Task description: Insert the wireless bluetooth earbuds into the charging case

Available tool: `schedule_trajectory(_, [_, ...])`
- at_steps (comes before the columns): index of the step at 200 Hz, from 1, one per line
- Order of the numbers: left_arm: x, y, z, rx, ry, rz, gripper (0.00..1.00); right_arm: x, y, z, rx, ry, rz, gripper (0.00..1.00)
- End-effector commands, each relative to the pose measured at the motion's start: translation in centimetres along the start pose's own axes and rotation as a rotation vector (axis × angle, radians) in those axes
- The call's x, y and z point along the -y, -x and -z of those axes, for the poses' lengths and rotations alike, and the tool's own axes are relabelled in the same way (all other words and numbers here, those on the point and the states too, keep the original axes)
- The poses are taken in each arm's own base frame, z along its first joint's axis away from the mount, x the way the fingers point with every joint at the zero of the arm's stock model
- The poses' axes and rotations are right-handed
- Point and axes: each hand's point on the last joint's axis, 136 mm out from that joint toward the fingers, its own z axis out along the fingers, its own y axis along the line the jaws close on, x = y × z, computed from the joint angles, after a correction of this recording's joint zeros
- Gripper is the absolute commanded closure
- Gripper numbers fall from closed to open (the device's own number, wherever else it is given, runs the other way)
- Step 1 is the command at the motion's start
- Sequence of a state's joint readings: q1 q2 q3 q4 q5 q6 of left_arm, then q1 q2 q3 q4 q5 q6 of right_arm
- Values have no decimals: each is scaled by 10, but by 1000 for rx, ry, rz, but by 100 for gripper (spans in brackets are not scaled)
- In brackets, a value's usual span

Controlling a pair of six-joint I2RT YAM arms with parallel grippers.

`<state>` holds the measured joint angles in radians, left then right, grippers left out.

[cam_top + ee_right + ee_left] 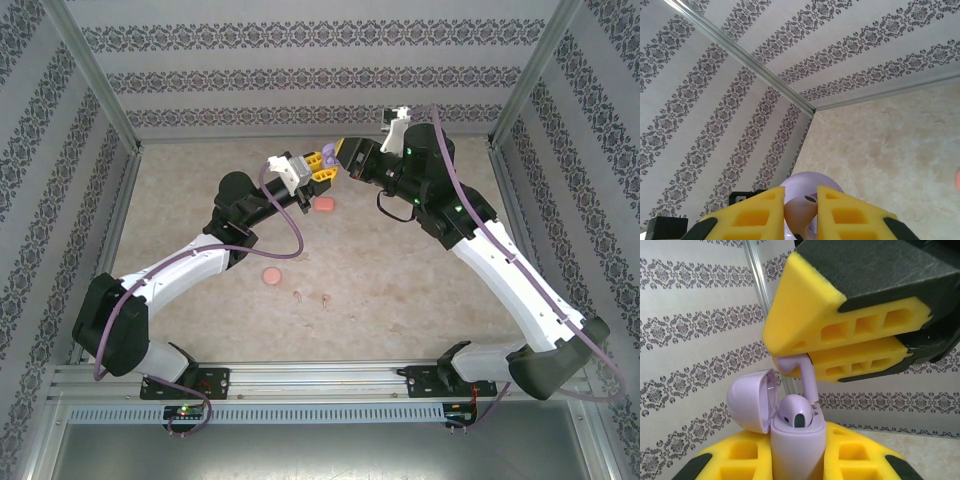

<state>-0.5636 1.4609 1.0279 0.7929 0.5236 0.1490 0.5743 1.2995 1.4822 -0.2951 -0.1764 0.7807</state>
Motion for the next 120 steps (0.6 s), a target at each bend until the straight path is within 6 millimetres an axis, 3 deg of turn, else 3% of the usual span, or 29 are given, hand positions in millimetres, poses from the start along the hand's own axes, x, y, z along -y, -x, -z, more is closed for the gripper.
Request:
schedule_trajectory(1, [5,20,-5,53,-30,-8,100,-7,-4,-5,-10,38,-5,80])
schedule_trajectory(120, [5,27,-5,68,-29,-6,100,13,-16,-7,-26,-49,57,81])
